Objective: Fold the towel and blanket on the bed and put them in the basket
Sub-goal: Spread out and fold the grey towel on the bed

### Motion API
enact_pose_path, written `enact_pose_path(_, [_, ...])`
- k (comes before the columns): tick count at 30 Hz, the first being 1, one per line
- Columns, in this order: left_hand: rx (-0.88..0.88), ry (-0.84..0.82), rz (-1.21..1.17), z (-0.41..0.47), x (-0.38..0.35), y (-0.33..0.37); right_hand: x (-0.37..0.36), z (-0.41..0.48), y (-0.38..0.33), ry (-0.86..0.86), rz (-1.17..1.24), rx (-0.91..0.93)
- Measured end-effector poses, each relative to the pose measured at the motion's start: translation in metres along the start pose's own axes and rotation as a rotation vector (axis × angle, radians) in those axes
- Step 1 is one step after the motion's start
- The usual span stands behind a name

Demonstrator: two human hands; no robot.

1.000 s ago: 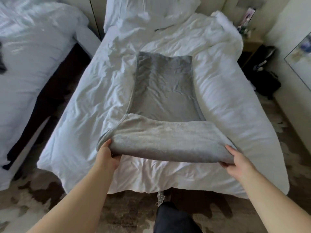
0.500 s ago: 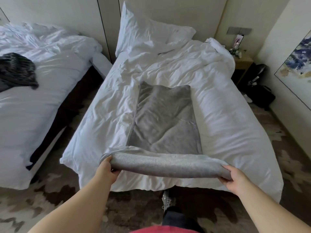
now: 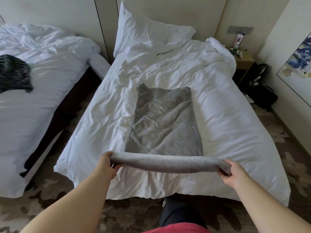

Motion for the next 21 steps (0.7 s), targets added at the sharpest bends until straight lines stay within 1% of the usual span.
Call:
enact_pose_path(2, [0.012,0.012,0.02,0.013,-0.023,0.01,-0.021,0.019,-0.013,0.0,0.011,-0.014])
enact_pose_path(5, [0.01,-0.012,-0.021,0.036,-0.068,0.025,-0.057,0.053,-0.034,-0.003,0.065,-0.032])
enact_pose_path(7, [-0.025,-0.082,-0.064,0.056,-0.104,0.035,-0.084,0.077,-0.047,-0.019,0.112,-0.035])
enact_pose_path(9, [-0.022,-0.148,-0.075,0.08,-0.134,0.037,-0.107,0.103,-0.056,-0.012,0.081,-0.051])
enact_pose_path(10, [-0.001,-0.138,-0.055,0.094,-0.142,0.035,-0.116,0.116,-0.057,0.008,0.037,-0.072])
enact_pose_path(13, [0.067,-0.04,0.013,0.136,-0.144,0.016,-0.127,0.157,-0.045,0.079,-0.127,-0.165])
enact_pose_path(15, [0.12,-0.018,0.041,0.154,-0.142,-0.001,-0.126,0.179,-0.032,0.125,-0.201,-0.222])
enact_pose_path(17, [0.156,0.015,0.047,0.164,-0.137,-0.014,-0.123,0.195,-0.022,0.174,-0.239,-0.252])
enact_pose_path(21, [0.166,0.089,0.055,0.174,-0.128,-0.019,-0.116,0.213,-0.017,0.247,-0.281,-0.271])
Point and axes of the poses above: each hand's wrist, its own z-axis towards the middle knuckle, its own x-axis out of the back of the hand, y = z × x, the point moved 9 cm from there along z, towards the middle knuckle, and after that the axes turned 3 degrees about -x, right-handed, at the moved point
